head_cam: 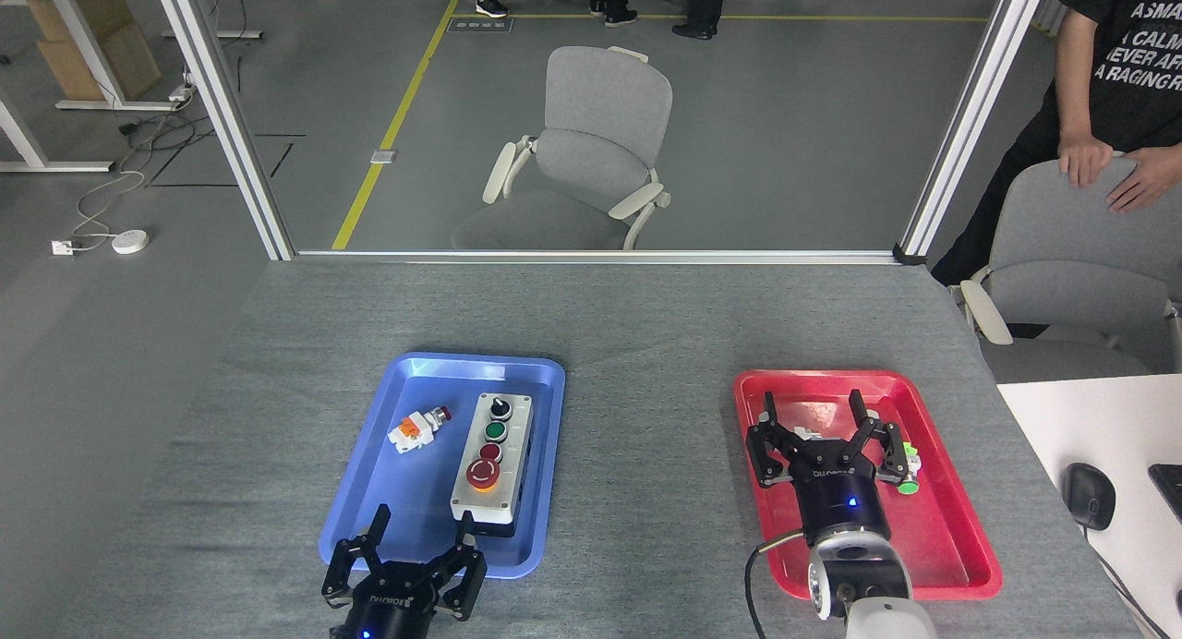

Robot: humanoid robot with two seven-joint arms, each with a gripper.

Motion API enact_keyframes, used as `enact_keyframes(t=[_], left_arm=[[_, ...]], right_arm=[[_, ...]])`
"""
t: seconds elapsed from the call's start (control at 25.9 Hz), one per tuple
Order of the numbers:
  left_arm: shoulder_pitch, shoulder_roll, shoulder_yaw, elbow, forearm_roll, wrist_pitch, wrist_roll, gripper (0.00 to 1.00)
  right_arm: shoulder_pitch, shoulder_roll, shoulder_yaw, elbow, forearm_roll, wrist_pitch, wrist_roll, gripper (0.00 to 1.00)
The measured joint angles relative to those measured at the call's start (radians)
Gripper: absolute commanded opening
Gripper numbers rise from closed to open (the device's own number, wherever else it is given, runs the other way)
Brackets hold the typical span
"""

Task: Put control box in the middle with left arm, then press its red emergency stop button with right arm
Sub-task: 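Move the left gripper down to the near edge of the grey control box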

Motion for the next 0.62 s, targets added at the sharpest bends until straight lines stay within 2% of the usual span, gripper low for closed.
enact_keyframes(t=[0.23, 0.62], left_arm=[[-0.018, -0.017, -0.058, 0.062, -0.069, 0.117, -0.005, 0.99], [-0.102, -0.052, -0.067, 0.192, -0.12, 0.153, -0.014, 0.99]], right_arm=[[0.014, -0.009, 0.002, 0.006, -0.011, 0.015, 0.03, 0.98], [0.031, -0.009, -0.013, 0.014, -0.034, -0.009, 0.03, 0.98]])
